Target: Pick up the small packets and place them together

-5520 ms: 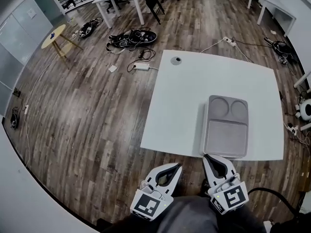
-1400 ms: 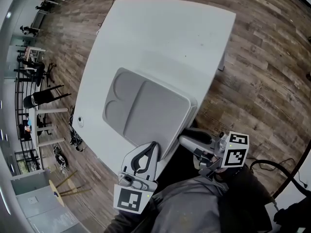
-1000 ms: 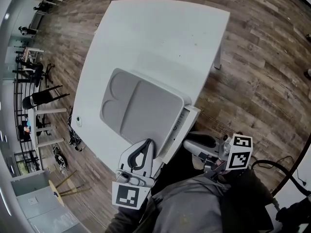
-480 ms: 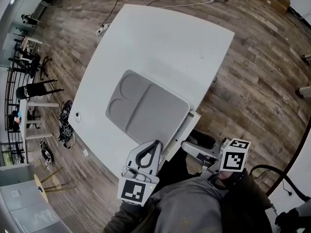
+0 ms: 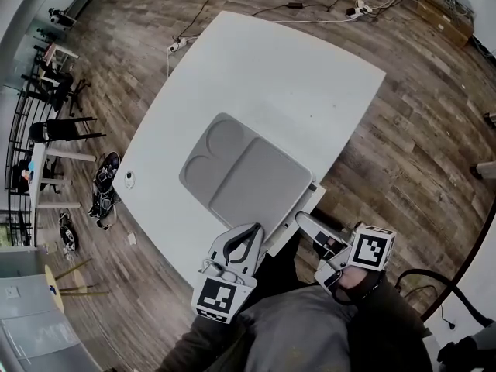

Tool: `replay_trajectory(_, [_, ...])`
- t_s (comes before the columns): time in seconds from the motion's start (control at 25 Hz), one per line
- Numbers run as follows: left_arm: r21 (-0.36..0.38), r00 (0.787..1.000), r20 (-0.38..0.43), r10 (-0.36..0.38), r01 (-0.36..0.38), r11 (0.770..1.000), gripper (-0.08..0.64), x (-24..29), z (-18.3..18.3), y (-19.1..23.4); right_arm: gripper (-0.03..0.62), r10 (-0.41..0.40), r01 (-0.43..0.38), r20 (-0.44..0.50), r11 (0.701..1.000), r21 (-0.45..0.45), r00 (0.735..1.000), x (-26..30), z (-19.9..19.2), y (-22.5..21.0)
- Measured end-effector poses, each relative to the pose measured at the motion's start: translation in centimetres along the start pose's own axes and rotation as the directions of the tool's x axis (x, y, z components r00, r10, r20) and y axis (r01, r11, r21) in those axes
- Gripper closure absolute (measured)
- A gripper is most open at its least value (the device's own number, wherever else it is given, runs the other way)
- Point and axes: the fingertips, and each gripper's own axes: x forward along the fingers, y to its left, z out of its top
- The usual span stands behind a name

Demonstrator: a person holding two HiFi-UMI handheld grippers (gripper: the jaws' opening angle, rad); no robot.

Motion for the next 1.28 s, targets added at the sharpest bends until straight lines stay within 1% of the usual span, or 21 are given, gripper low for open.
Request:
replay_trajectory(0.16, [-0.015, 1.000, 0.005, 0.016, -0.016, 1.000, 0.563, -0.1, 0.2, 0.2, 0.298, 0.006, -0.006, -0.001, 1.000, 0.012, 1.000, -1.2, -0.4, 0.0])
replay_trajectory(0.36, [0.003, 0.999, 0.009, 0.036, -0.036, 0.999, 0.563, 0.0, -0.1, 0.5, 0.299, 0.003, -0.004, 0.012, 1.000, 0.014, 1.000, -3.9, -0.6, -0.3])
replay_trajectory(0.84, [0.010, 0.996, 0.016, 0.092, -0.092, 0.996, 0.563, 0.2, 0.0, 0.6, 0.301, -0.001, 0.000, 0.035, 1.000, 0.021, 0.999, -9.9, -2.1, -0.7])
replay_trajectory(1.28, [0.010, 0.993, 0.010, 0.120, -0.120, 0.993, 0.563, 0.4, 0.2, 0.7, 0.302, -0.004, 0.003, 0.048, 1.000, 0.029, 0.999, -14.1, -2.8, -1.0])
